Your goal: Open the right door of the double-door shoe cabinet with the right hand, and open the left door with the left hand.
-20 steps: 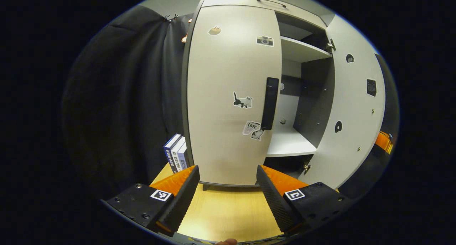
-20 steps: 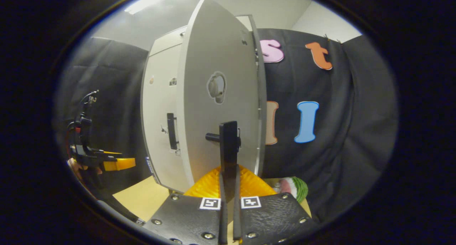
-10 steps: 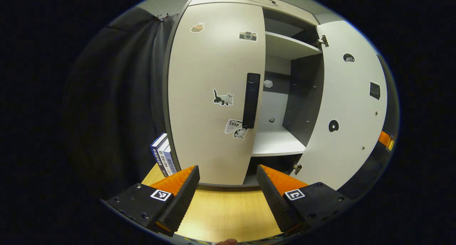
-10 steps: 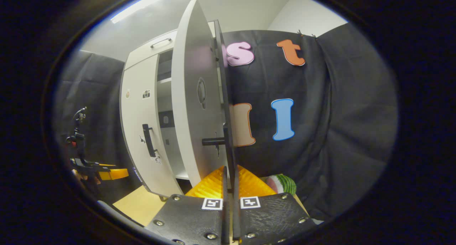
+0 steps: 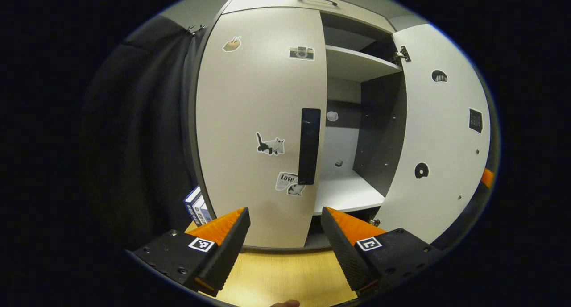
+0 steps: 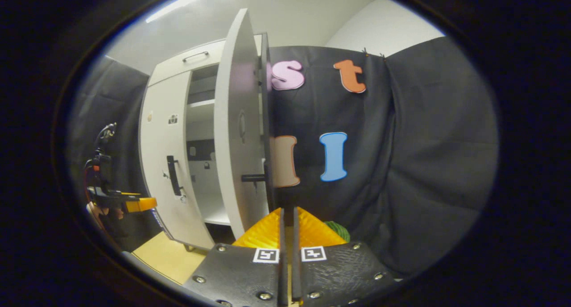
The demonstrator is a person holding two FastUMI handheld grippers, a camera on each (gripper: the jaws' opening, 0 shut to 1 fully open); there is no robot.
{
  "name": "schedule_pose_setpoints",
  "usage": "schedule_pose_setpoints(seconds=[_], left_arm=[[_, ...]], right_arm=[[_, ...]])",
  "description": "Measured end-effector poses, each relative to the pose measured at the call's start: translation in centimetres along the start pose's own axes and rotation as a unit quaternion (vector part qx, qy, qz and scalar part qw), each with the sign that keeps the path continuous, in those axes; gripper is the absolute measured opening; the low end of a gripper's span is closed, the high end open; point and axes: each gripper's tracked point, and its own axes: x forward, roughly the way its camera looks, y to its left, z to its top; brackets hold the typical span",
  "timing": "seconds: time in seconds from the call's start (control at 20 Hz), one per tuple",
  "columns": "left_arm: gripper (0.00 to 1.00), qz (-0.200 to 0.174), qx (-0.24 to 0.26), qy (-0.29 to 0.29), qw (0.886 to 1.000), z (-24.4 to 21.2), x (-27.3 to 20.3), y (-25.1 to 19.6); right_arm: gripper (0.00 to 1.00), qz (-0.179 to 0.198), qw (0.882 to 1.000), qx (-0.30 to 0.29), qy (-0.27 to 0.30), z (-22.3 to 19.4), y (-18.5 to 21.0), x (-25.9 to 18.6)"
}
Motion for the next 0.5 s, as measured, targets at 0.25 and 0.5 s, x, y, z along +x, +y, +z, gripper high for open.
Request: schedule_pose_setpoints(seconds=[0.25, 0.5], left_arm=[[1.0, -0.015, 0.009, -0.016, 1.0, 1.8, 2.7, -1.1], [1.0, -0.031, 0.023, -0.025, 0.999, 3.0, 5.7, -2.4]], right_arm=[[0.21, -0.029, 0.999, 0.01, 0.013, -0.7, -1.6, -1.7], [0.86, -0.063, 0.998, 0.004, 0.008, -0.4, -3.1, -3.2]])
